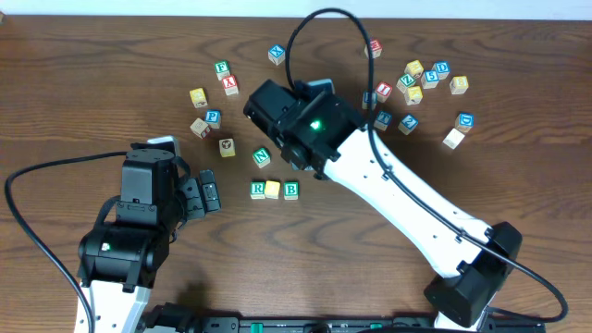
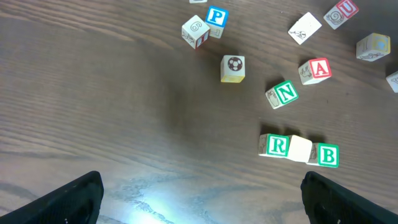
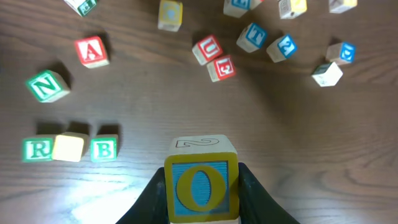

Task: Spell out ROBOT
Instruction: 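Lift the O block and carry it toward the right of the B block, then lower the O block beside the B block's right side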

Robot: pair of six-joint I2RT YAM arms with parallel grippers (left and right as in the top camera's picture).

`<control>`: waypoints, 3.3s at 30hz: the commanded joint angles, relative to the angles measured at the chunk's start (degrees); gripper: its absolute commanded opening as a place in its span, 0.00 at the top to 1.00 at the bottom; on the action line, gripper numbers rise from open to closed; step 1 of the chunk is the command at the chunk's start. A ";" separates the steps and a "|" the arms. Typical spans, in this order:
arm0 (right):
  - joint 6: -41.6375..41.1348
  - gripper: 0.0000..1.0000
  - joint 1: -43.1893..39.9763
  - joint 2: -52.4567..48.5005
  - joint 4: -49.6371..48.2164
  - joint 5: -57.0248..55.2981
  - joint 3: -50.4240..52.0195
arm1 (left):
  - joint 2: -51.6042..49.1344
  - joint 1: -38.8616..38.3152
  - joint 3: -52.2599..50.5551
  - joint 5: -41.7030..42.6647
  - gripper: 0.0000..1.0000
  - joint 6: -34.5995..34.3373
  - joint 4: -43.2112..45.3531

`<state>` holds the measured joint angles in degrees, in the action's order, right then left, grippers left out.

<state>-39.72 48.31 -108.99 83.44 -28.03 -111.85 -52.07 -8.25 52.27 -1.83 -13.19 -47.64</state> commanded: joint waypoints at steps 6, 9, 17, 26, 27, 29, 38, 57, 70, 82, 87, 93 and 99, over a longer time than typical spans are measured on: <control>-1.79 0.99 0.22 4.26 -7.89 1.75 11.96 | -0.02 0.31 1.27 -0.28 0.00 0.70 -0.11; -1.79 0.99 0.20 6.43 -10.75 2.75 15.98 | -0.02 0.31 1.27 -0.28 0.00 0.68 -0.11; -1.88 0.99 -0.02 12.22 -19.12 8.15 26.56 | -0.02 0.31 1.27 -0.28 0.00 0.68 -0.11; -4.83 0.99 0.00 13.14 -27.96 12.39 37.00 | -0.02 0.31 1.27 -0.28 0.00 0.70 -0.11; -5.33 0.99 0.00 13.14 -28.68 12.35 37.86 | -0.02 0.31 1.27 -0.28 0.00 0.70 -0.11; -6.49 0.99 0.00 13.14 -30.58 12.35 39.82 | -0.02 0.31 1.27 -0.28 0.00 0.68 -0.11; -8.07 0.99 0.11 13.07 -37.75 12.50 45.51 | -0.02 0.31 1.27 -0.28 0.00 0.68 -0.11; -7.54 0.99 0.15 9.68 -50.16 12.66 53.37 | -0.02 0.31 1.27 -0.28 0.00 0.68 -0.11; -6.43 0.99 0.11 7.13 -53.75 13.94 53.35 | -0.02 0.31 1.27 -0.28 0.00 0.68 -0.11; -5.03 0.99 0.11 5.70 -56.92 14.95 53.35 | -0.02 0.31 1.27 -0.28 0.00 0.70 -0.11; -4.92 0.99 0.11 5.49 -58.27 14.91 53.35 | -0.02 0.31 1.27 -0.28 0.00 0.68 -0.11; -4.26 0.99 -0.02 3.61 -60.11 14.88 53.35 | -0.02 0.31 1.27 -0.28 0.00 0.68 -0.11; -3.72 0.99 -0.39 2.89 -60.74 14.88 53.35 | -0.02 0.31 1.27 -0.28 0.00 0.70 -0.11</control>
<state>-44.27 48.27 -104.01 22.76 -12.91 -58.76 -52.07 -8.25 52.27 -1.83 -13.21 -47.62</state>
